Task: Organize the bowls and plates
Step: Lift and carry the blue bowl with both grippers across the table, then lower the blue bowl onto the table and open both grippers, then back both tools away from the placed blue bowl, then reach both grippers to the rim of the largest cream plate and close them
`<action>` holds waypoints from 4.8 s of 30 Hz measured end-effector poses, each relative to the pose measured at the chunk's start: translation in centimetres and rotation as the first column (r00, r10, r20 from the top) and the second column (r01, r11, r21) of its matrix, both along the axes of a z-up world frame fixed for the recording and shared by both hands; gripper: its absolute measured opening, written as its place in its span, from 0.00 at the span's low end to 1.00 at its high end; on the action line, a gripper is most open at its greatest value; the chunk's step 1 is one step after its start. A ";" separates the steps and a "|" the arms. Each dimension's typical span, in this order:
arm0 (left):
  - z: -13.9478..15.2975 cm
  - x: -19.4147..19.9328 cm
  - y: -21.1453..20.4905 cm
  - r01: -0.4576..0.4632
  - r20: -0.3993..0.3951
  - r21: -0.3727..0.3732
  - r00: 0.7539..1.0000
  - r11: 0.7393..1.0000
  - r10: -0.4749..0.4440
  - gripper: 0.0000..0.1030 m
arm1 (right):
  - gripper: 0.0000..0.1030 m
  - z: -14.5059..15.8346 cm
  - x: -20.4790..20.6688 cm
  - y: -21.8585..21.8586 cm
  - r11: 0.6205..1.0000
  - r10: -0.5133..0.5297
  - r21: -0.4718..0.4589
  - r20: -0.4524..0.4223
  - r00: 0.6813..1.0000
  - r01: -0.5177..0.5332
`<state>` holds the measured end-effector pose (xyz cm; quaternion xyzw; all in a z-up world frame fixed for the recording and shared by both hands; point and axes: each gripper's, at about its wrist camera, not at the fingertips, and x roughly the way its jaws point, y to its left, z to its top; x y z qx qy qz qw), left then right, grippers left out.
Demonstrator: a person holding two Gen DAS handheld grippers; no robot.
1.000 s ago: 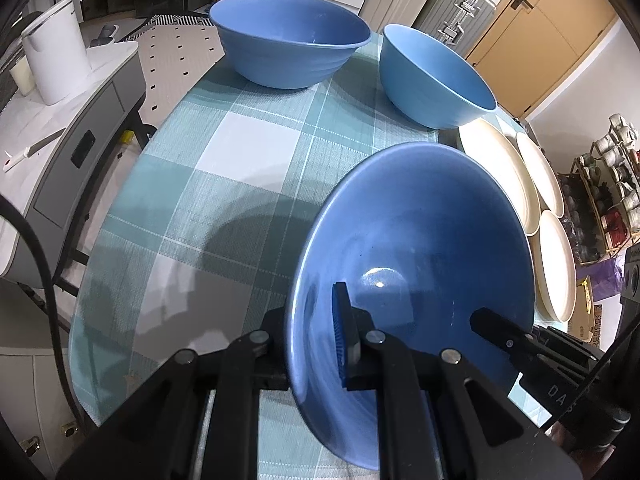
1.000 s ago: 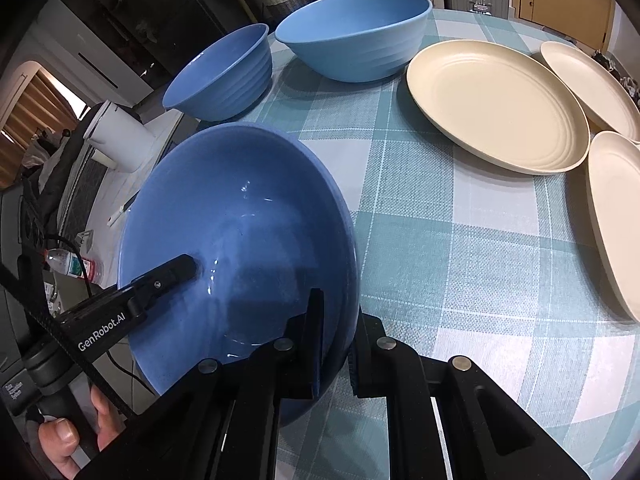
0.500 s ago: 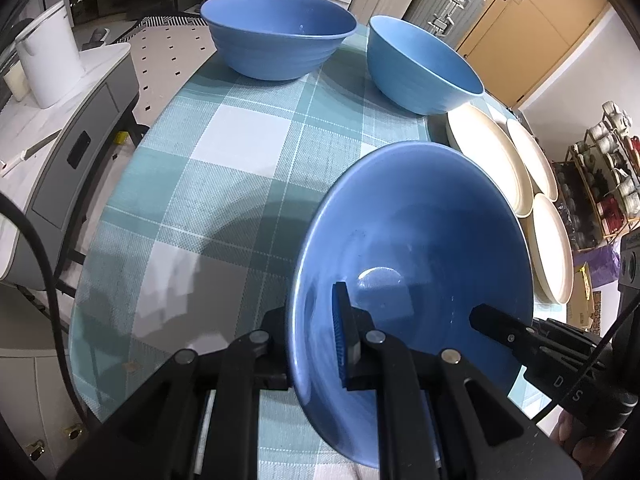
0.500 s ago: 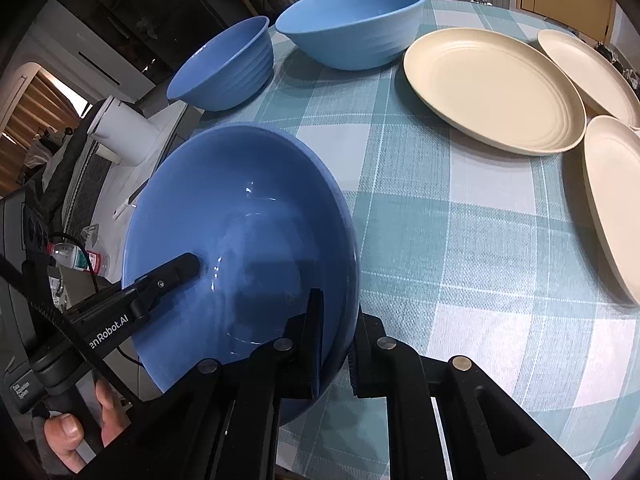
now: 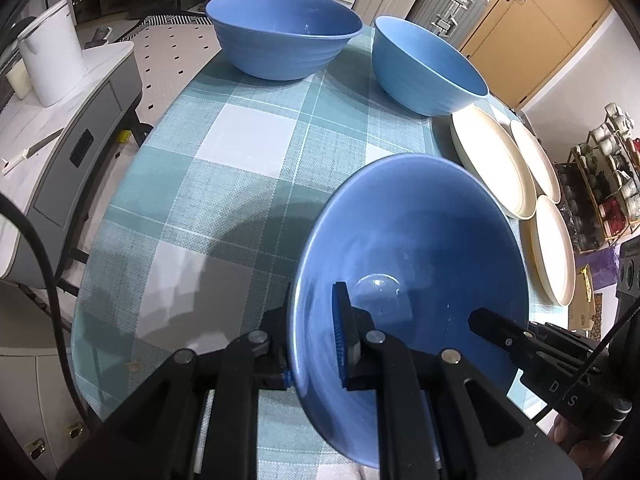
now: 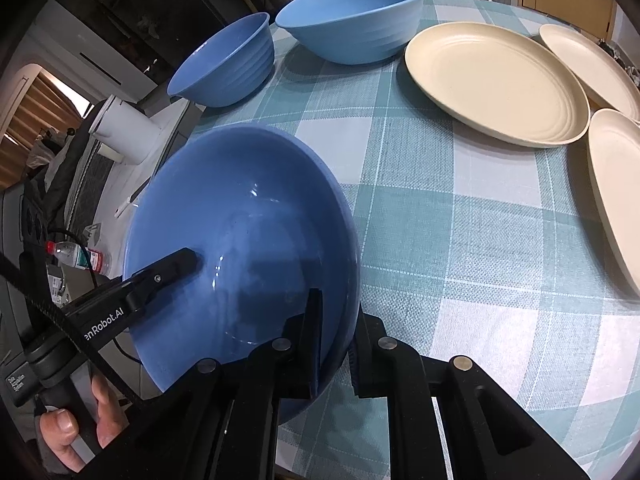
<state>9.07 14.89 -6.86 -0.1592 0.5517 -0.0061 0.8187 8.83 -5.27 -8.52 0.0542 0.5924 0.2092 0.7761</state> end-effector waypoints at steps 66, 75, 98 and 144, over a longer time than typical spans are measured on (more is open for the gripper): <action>7.9 -4.8 -5.7 -0.043 0.475 0.265 0.875 0.963 -0.092 0.96 | 0.99 8.0 -9.3 -9.1 0.987 -0.139 0.157 0.669 0.730 0.045; 7.8 -4.9 -6.9 -0.031 0.467 0.297 0.877 0.954 -0.117 0.96 | 0.99 7.8 -9.2 -10.1 0.976 -0.195 0.204 0.640 0.743 0.081; 7.8 -4.6 -6.8 -0.052 0.446 0.323 0.889 0.945 -0.104 0.96 | 0.99 7.6 -9.3 -9.7 0.980 -0.177 0.187 0.642 0.746 0.072; 8.7 -5.0 -7.9 -0.034 0.477 0.290 0.872 0.956 -0.114 0.96 | 0.99 7.6 -9.3 -10.7 0.970 -0.228 0.216 0.622 0.749 0.115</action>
